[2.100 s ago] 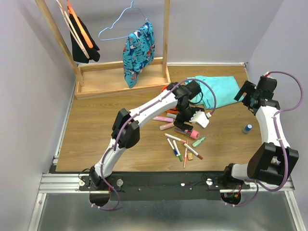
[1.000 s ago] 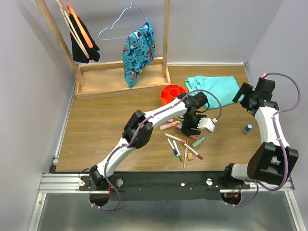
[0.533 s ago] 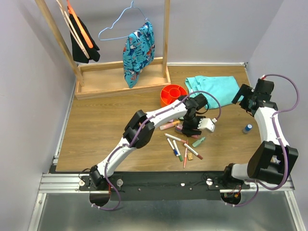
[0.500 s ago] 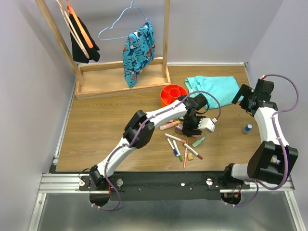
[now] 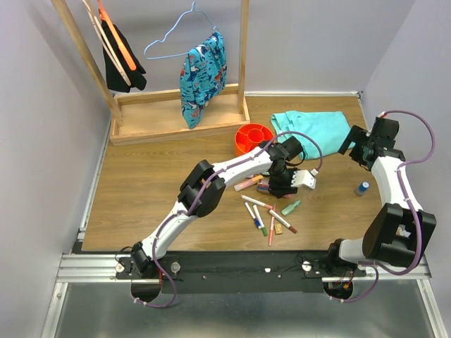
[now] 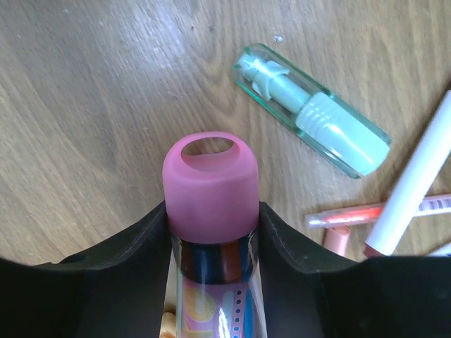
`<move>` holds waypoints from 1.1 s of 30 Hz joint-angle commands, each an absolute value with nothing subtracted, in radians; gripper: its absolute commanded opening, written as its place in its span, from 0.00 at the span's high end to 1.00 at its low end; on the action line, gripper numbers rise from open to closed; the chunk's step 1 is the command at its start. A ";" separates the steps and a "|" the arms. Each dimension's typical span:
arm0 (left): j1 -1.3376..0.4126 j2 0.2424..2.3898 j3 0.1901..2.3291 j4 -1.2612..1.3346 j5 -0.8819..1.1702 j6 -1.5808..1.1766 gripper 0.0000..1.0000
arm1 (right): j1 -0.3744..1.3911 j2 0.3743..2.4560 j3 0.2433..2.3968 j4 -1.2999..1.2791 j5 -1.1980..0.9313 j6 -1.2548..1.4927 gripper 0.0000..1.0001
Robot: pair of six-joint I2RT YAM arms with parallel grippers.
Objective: Sort the stationery into containers
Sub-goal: Pick up the stationery from the center of the board, then place the stationery in the storage box.
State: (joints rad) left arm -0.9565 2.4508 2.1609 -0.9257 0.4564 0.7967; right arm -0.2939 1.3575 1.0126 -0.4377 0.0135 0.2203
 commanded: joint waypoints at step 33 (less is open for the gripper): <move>-0.489 2.164 1.727 0.787 0.827 -0.271 0.94 | -0.296 1.508 1.344 -0.554 -0.083 0.121 0.04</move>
